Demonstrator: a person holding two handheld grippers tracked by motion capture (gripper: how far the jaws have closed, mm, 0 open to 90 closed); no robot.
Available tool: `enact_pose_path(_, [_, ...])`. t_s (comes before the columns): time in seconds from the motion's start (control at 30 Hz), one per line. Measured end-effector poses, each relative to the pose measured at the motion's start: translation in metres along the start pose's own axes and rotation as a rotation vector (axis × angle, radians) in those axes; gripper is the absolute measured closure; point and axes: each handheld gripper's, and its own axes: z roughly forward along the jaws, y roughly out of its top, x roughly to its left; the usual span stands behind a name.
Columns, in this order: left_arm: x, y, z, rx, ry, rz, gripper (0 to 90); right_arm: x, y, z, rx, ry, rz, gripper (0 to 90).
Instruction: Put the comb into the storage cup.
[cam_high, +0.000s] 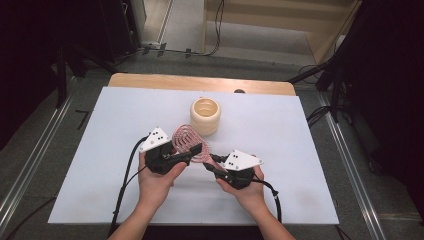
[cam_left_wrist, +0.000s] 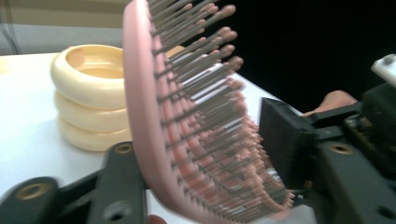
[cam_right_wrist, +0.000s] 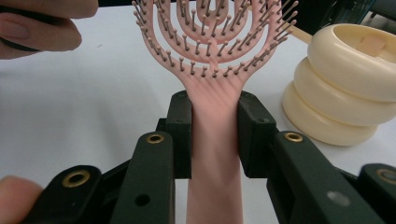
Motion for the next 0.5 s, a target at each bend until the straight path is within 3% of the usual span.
enact_pose_path(0.2, [0.0024,0.0026,-0.0016,-0.01,-0.039,-0.012,58.7,0.0,-0.0015,0.0013,-0.01,0.002,-0.008,68.1])
enact_pose_path(0.3, [0.0032,0.0027,-0.0022,-0.032,-0.096,-0.014,63.2,-0.0002,-0.0025,0.0029,-0.011,0.01,-0.008,68.0])
enact_pose_path(0.37, [0.0013,0.0027,-0.0024,-0.043,-0.108,0.0,64.7,-0.0007,-0.0029,0.0035,-0.006,0.014,0.001,67.3])
enact_pose_path(0.43, [-0.0008,0.0037,-0.0031,-0.052,-0.101,0.023,65.0,-0.0028,-0.003,0.0029,-0.022,0.031,0.021,61.6])
enact_pose_path(0.47, [-0.0007,0.0042,-0.0035,-0.061,-0.104,0.022,65.1,-0.0054,-0.0023,0.0007,-0.036,0.028,0.046,52.2])
enact_pose_path(0.5, [0.0001,0.0048,-0.0039,-0.065,-0.109,0.02,65.1,-0.0054,-0.0023,0.0007,-0.036,0.028,0.046,52.2])
